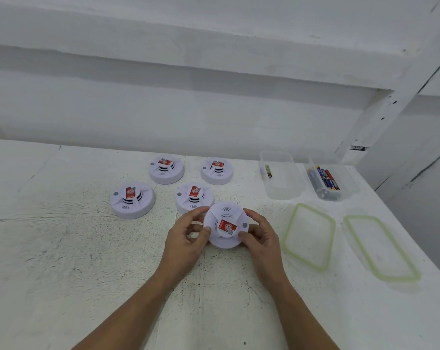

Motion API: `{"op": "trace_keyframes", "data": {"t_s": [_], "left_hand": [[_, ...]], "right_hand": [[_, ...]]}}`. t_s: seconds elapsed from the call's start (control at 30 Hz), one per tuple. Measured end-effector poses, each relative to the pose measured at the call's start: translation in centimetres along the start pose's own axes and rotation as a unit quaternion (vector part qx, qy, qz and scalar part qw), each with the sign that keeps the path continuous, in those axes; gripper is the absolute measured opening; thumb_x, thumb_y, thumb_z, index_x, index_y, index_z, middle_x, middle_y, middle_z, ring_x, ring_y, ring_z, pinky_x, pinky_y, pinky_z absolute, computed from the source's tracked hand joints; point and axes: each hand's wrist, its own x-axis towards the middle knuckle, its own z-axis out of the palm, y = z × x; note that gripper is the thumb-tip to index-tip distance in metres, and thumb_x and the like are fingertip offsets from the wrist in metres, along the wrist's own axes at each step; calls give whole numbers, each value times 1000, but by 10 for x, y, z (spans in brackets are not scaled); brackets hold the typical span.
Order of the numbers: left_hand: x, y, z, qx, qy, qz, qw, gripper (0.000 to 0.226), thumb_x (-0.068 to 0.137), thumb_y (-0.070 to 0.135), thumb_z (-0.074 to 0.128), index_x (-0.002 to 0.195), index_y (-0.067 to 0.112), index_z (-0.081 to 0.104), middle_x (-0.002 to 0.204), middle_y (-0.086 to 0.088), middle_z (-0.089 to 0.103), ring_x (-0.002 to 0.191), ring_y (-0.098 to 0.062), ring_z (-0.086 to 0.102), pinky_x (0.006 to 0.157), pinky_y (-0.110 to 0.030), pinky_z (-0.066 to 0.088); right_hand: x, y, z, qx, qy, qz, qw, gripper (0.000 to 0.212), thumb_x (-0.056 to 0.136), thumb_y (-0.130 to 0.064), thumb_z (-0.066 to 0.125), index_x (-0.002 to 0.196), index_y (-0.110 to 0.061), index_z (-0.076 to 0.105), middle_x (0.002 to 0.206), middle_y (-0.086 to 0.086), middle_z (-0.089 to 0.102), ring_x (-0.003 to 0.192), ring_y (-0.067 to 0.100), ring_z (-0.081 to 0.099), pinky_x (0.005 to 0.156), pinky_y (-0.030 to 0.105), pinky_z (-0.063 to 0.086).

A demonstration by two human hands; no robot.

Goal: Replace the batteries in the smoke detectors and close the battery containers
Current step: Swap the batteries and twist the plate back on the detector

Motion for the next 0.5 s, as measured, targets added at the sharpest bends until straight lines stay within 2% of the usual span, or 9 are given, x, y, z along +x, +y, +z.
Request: {"op": "trace_keyframes", "data": {"t_s": [0.13, 0.23, 0.4, 0.5], "left_hand": [[-3, 3, 3, 15, 1, 7, 1000, 23, 89, 8, 64, 104, 24, 58, 103, 4, 66, 92, -8, 65, 70, -25, 58], [-2, 5, 10, 34, 17, 28, 999, 16, 90, 11, 64, 100, 21, 57, 99, 7, 67, 94, -4, 64, 71, -22, 57], [25, 20, 41, 57, 16, 67, 996, 19, 92, 10, 61, 103, 23, 52, 100, 14, 62, 95, 7, 60, 72, -7, 49], [40, 19, 58, 75, -6, 55, 996, 24, 91, 5, 58, 106, 21, 48, 99, 17, 58, 94, 6, 59, 72, -7, 49]], "right_hand": [[0, -3, 0, -2, 21, -4, 1000, 48, 81, 8, 62, 110, -30, 61, 92, 5, 72, 83, 15, 68, 71, 25, 56], [8, -8, -1, -3, 30, 16, 999, 44, 81, 4, 64, 108, -30, 62, 93, 6, 71, 82, 17, 68, 67, 23, 55], [41, -23, -14, -36, 75, 19, 996, 41, 80, 1, 58, 104, -32, 61, 94, 7, 70, 87, 23, 68, 75, 40, 57], [57, -23, -23, -70, 91, 31, 993, 41, 79, -3, 60, 106, -33, 60, 96, 3, 70, 88, 21, 68, 75, 43, 58]]}}
